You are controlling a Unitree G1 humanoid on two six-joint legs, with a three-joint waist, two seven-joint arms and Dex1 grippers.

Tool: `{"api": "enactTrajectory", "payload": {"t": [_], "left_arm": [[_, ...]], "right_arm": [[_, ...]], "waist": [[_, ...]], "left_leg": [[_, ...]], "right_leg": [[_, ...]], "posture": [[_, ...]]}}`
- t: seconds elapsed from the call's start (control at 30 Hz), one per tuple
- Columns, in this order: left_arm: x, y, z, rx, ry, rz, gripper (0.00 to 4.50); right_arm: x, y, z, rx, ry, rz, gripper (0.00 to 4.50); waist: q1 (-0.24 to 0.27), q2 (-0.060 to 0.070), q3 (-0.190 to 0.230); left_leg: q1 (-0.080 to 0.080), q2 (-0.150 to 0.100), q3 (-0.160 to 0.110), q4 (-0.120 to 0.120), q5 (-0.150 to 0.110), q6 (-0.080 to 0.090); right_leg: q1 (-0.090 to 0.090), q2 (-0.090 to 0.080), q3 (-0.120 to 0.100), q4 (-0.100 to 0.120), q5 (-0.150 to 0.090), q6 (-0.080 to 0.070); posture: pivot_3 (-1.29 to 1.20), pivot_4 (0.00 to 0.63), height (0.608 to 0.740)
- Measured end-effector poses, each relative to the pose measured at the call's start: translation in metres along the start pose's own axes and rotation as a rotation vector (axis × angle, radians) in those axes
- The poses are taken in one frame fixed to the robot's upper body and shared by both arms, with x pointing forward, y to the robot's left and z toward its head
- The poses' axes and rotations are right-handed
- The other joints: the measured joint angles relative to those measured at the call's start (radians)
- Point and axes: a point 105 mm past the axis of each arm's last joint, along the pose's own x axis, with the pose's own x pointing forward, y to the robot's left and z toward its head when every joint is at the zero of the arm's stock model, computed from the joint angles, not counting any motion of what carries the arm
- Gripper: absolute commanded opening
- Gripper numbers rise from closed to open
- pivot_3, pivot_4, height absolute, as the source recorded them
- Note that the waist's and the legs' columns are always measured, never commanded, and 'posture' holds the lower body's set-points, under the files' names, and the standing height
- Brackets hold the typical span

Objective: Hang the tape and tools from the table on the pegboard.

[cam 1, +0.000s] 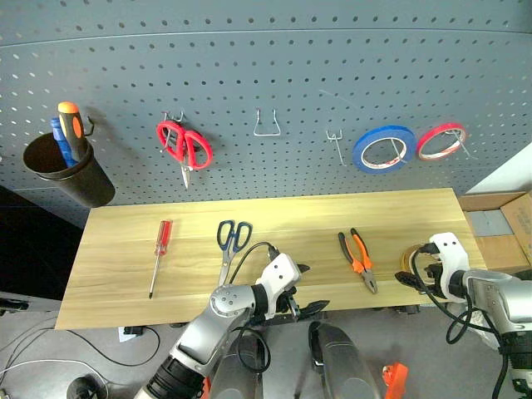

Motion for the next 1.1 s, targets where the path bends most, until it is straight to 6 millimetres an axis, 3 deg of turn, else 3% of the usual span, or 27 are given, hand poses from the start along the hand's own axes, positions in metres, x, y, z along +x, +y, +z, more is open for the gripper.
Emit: {"api": "enactTrajectory", "payload": {"t": [0.2,0.27,0.33,0.7,0.83,0.93,1.1], "left_arm": [[-0.006,-0.002,0.003,0.001,0.001,0.01,4.48],[-0.008,-0.001,0.003,-0.006,0.006,0.019,4.5],[-0.009,0.001,0.004,-0.007,0.005,0.03,4.5],[-0.013,0.019,0.02,0.008,-0.035,0.068,4.5],[-0.012,0.029,0.022,0.014,-0.046,0.082,4.5],[-0.014,0.046,0.032,0.033,-0.076,0.131,4.5],[-0.021,0.068,0.068,0.009,-0.262,0.243,4.5]], "right_arm": [[0.006,0.0,0.004,-0.006,-0.003,-0.015,4.5],[0.009,-0.001,0.007,-0.001,-0.008,-0.032,4.12],[0.01,-0.003,0.007,0.005,-0.004,-0.047,3.64],[0.009,-0.005,0.005,0.006,0.027,-0.083,0.11],[0.003,0.004,0.001,-0.005,0.027,-0.058,0.1],[-0.014,0.023,0.005,-0.056,-0.004,0.022,0.1],[-0.075,0.053,0.035,-0.194,-0.146,0.146,0.1]], "waist": [[0.001,0.001,0.005],[0.002,0.0,0.006],[0.002,0.0,0.006],[0.002,0.0,0.006],[0.001,0.002,0.004],[0.0,0.004,0.003],[-0.006,0.003,-0.001]], "left_leg": [[-0.001,0.0,0.0,-0.001,0.0,0.0],[-0.001,0.0,0.0,0.0,0.0,0.0],[-0.001,0.0,0.0,0.0,0.0,0.0],[-0.001,0.0,0.0,0.0,0.0,0.0],[-0.002,0.0,0.0,0.0,0.0,-0.001],[-0.003,-0.001,0.0,0.0,0.002,-0.003],[-0.005,-0.001,0.001,0.005,0.001,-0.003]], "right_leg": [[-0.001,0.0,0.0,0.0,0.0,0.0],[0.0,0.0,0.0,0.0,0.0,0.0],[0.0,0.0,0.0,0.0,0.001,0.001],[0.0,0.0,-0.001,0.0,0.001,0.002],[-0.002,0.0,-0.001,0.0,0.001,0.003],[-0.003,0.0,-0.001,0.0,0.001,0.003],[-0.003,0.0,-0.001,-0.001,0.003,0.007]], "posture": [[-0.1,0.407,0.74],[-0.09,0.405,0.74],[-0.09,0.402,0.74],[-0.14,0.358,0.74],[-0.2,0.324,0.74],[-0.25,0.304,0.74],[-0.33,0.255,0.74]]}}
